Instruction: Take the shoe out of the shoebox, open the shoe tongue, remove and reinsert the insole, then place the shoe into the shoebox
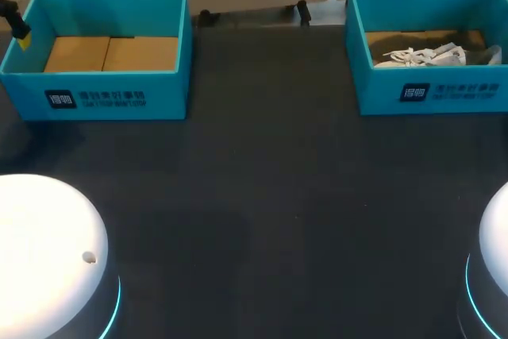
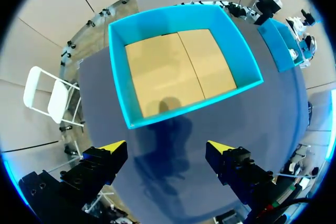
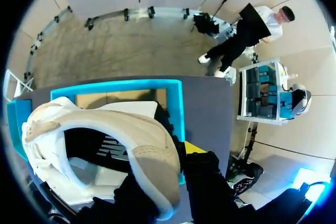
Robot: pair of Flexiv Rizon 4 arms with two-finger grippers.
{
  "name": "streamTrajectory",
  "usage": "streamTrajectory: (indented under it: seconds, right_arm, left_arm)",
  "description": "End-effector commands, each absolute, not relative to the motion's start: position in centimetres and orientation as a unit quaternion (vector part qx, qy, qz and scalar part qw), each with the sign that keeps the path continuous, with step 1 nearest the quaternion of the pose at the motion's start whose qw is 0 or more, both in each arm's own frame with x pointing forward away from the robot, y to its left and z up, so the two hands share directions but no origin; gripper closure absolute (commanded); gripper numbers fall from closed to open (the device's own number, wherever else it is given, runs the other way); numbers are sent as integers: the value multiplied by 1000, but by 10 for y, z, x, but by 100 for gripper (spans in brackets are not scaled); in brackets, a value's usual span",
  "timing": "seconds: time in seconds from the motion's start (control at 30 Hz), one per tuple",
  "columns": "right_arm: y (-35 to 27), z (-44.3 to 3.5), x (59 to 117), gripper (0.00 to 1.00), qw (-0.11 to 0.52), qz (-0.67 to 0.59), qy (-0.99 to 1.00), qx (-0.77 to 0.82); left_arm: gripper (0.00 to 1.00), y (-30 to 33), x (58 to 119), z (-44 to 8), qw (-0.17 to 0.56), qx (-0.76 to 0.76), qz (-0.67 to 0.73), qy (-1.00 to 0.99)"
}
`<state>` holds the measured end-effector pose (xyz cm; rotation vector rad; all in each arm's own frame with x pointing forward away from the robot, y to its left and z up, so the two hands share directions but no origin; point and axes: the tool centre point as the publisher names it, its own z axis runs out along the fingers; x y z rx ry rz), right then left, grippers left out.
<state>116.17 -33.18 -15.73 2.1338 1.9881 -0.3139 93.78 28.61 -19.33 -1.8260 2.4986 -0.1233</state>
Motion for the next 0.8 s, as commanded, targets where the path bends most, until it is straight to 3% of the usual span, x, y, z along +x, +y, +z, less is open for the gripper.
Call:
streamTrajectory:
  seconds: [0.03, 0.8]
  right_arm:
    - [-328, -185, 1153, 100, 124, -101, 668, 727]
    - [-330, -219, 1146, 100, 129, -90, 651, 742]
  left_arm:
    - [0, 286, 937, -193, 23, -589, -39, 807]
    - [0, 286, 937, -193, 23, -589, -39, 807]
